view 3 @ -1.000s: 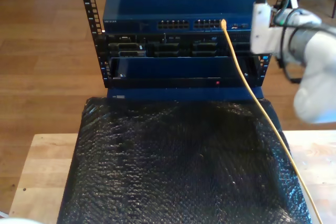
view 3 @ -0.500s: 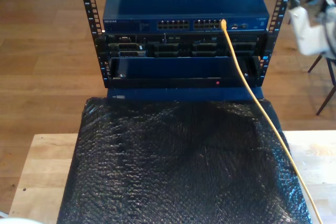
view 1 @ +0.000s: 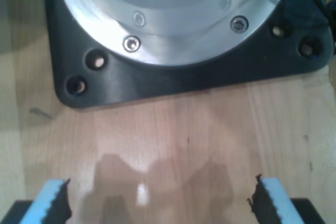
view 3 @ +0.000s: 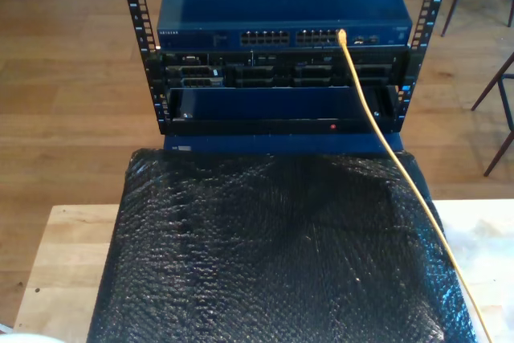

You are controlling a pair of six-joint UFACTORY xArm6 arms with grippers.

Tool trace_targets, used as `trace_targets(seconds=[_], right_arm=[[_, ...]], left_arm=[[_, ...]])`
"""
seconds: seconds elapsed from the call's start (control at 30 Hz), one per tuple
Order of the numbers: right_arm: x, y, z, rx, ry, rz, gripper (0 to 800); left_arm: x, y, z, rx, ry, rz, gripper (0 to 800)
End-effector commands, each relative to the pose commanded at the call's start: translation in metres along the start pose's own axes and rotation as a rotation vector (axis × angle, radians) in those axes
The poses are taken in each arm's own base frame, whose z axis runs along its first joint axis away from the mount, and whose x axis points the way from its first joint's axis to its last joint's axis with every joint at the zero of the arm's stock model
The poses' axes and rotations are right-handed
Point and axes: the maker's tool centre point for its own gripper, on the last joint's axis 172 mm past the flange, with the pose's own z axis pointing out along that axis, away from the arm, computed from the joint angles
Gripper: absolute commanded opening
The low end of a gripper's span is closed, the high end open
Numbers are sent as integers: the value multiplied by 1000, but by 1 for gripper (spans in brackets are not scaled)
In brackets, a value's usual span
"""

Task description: Grab the cable and plug it in

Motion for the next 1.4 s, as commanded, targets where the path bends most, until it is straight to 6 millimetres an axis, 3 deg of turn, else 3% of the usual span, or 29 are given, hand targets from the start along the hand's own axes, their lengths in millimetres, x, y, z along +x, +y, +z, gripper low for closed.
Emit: trace_targets(seconds=[0.23, 0.5, 0.73, 0.93, 1.13, 1.4], right_arm=[[-31, -92, -25, 92, 147, 10, 798], [-32, -178, -57, 173, 241, 49, 798], [-3, -276, -83, 202, 337, 88, 798], [33, -337, -79, 189, 375, 78, 798], [76, -375, -64, 182, 417, 82, 798], [115, -404, -29, 209, 431, 89, 798]], left_arm=[[0, 0, 0, 0, 0, 0, 800], [0, 0, 0, 0, 0, 0, 800], [0, 0, 0, 0, 0, 0, 800], [0, 0, 0, 0, 0, 0, 800], [1, 0, 1, 0, 2, 0, 800], [0, 0, 0, 0, 0, 0, 800]])
